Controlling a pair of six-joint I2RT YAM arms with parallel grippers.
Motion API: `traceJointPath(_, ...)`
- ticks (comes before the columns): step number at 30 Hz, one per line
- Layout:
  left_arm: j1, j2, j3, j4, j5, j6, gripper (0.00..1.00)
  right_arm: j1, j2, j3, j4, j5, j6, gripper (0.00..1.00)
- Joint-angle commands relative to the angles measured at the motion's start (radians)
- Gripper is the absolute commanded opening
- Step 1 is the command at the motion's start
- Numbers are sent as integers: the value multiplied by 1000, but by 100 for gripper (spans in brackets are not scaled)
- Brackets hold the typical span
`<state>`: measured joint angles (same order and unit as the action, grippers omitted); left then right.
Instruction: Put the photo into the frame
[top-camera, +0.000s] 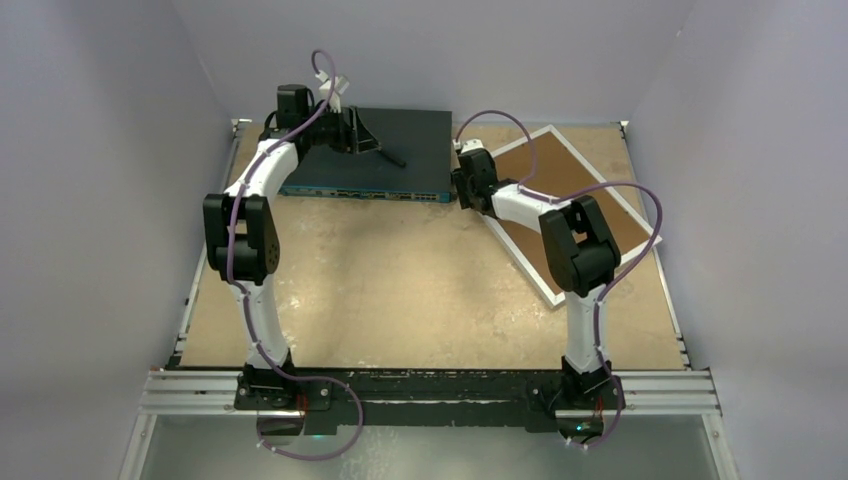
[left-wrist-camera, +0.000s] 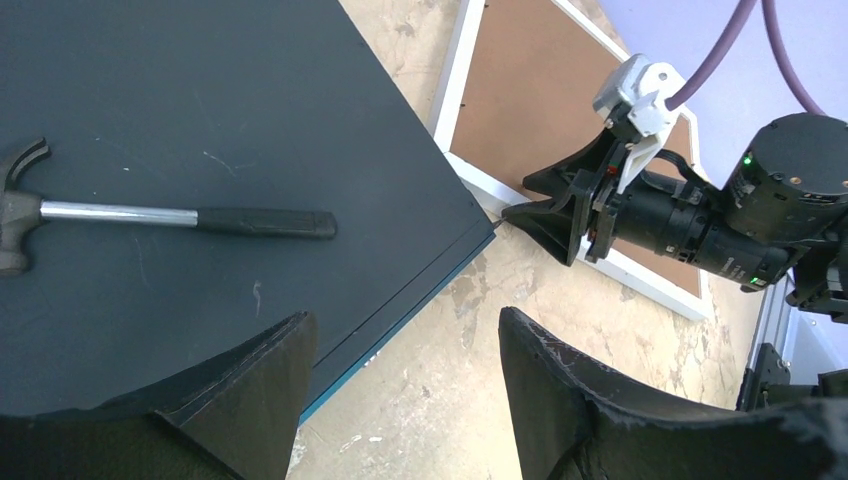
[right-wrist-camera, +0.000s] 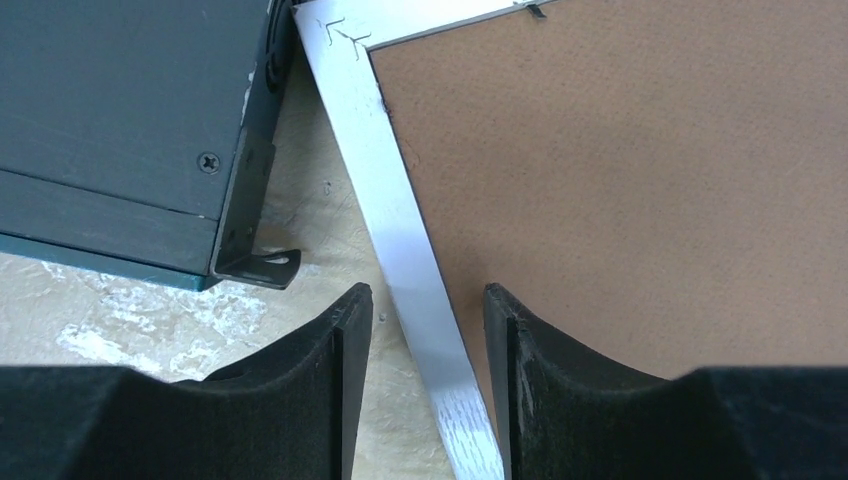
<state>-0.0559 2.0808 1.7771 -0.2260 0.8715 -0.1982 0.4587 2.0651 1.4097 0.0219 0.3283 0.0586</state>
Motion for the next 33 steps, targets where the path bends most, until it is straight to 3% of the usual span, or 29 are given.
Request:
traceJointPath(1, 11, -62, -4, 14, 33, 16, 66, -1, 21, 38, 15, 14, -26, 47)
traceJointPath(7, 15, -55, -2, 11, 34, 14, 66, -2, 38, 44, 4, 41, -38, 35)
traceJointPath(11, 16, -51, 1, 17, 39, 10, 66, -2, 30, 30, -7, 64, -37, 33)
traceJointPath(15, 16, -48, 2, 22, 46, 1, 66, -2, 21, -3, -1, 96, -42, 33)
traceJointPath(18, 16, -49, 0, 21, 52, 0, 66, -2, 27, -4, 1, 133, -35, 42)
traceJointPath(25, 15, -53, -5, 25, 56, -3, 66, -1, 33, 18, 1, 131, -33, 41)
traceJointPath(27, 16, -51, -1, 24, 55, -3, 66, -2, 26, 3, 6, 129, -34, 34)
traceJointPath(30, 16, -45, 4, 26, 55, -11, 66, -2, -2, -42, -3, 121, -16, 5)
traceJointPath(31, 15, -43, 5, 28, 56, -13, 66, -2, -17, -60, -7, 115, -7, 0)
traceJointPath(33, 16, -39, 2, 35, 59, -18, 66, -2, -53, -108, -3, 115, 7, 0)
